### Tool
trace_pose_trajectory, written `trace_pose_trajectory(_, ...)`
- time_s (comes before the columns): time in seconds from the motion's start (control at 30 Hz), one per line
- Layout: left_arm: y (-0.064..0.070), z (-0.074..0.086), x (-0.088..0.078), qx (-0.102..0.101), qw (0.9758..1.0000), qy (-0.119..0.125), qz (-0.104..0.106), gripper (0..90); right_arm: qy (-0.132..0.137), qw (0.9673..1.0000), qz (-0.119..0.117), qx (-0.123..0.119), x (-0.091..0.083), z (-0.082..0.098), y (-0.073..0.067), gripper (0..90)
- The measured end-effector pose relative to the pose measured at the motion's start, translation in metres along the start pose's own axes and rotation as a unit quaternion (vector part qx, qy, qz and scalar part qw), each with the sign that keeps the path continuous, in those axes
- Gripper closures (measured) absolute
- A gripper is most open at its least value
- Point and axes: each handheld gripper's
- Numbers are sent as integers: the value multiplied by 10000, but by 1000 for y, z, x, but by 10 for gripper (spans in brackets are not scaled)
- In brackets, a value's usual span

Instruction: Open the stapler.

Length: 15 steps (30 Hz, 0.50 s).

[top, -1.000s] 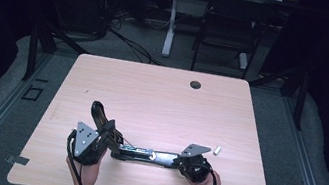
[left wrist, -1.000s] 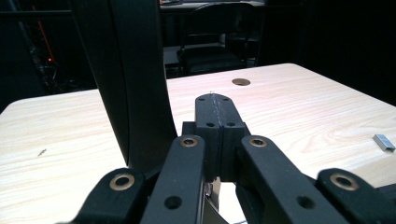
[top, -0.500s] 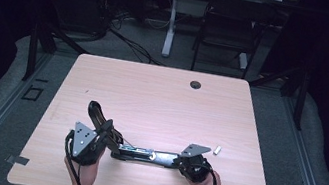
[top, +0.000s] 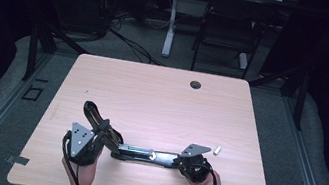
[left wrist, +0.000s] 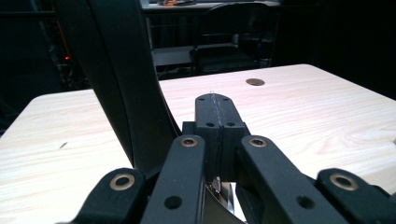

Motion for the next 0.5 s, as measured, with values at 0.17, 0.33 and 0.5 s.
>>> trace_pose_trajectory(0.17, -14, 9, -4, -302, 9995, -41, -36, 900, -4, 10000, -3, 12, 0, 0, 0, 900)
trace_pose_trajectory(0.33, -14, 9, -5, -292, 9995, -25, -116, 900, 0, 10000, -3, 6, 0, 0, 0, 900)
trace_pose_trajectory(0.5, -16, 9, -5, -336, 9994, -25, -127, 900, 4, 10000, -1, 29, 0, 0, 0, 900)
Point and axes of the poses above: each handheld gripper's, and its own axes: x roughly forward along the jaws, z roughly out of its underside, y roughly to its right, and after that the axes turned 2 degrees about -z, right-handed
